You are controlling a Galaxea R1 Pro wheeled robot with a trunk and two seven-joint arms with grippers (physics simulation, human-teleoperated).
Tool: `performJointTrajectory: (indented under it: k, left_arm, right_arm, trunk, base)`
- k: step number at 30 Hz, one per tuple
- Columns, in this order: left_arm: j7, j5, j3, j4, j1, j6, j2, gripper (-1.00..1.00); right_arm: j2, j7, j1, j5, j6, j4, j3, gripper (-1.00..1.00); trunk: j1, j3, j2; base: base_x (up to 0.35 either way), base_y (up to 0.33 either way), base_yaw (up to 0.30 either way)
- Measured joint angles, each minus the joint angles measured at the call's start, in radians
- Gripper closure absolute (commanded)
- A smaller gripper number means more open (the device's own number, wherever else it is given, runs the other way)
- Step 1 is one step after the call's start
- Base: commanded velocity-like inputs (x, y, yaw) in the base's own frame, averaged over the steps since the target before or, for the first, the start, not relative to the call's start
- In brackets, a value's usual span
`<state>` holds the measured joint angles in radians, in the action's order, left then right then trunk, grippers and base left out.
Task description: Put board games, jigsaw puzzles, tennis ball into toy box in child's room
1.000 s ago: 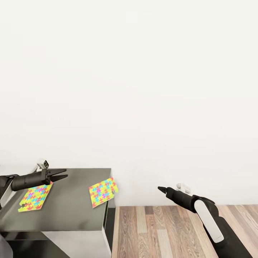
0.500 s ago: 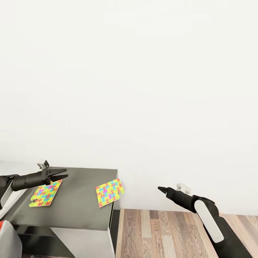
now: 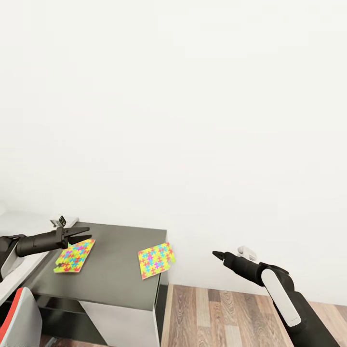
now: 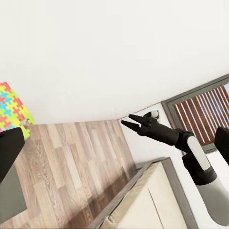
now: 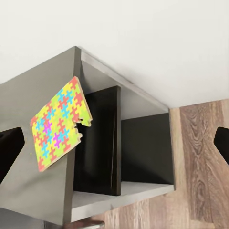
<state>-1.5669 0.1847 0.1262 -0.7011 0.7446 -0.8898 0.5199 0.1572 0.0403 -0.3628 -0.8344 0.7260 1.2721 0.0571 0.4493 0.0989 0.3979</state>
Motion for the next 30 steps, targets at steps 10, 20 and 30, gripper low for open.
performJointTrajectory:
  k: [10, 20, 30]
  left_arm:
    - [0.0, 0.0, 0.0, 0.0, 0.0, 0.0, 0.001, -1.0]
    - [0.0, 0.0, 0.0, 0.0, 0.0, 0.0, 0.002, -1.0]
    - [0.0, 0.0, 0.0, 0.0, 0.0, 0.0, 0.003, -1.0]
  right_arm:
    - [0.0, 0.0, 0.0, -0.005, -0.005, 0.0, -0.001, -1.0]
    - [0.001, -0.001, 0.0, -0.01, -0.057, 0.003, 0.0, -1.0]
    - [0.002, -0.001, 0.001, -0.012, -0.058, 0.01, 0.0, -1.0]
  trunk:
    - [0.0, -0.009, 0.0]
    - [0.0, -0.009, 0.0]
    - [0.0, -0.01, 0.0]
  base:
    - [0.0, 0.0, 0.035]
    - [0.0, 0.0, 0.0]
    - [0.0, 0.0, 0.0]
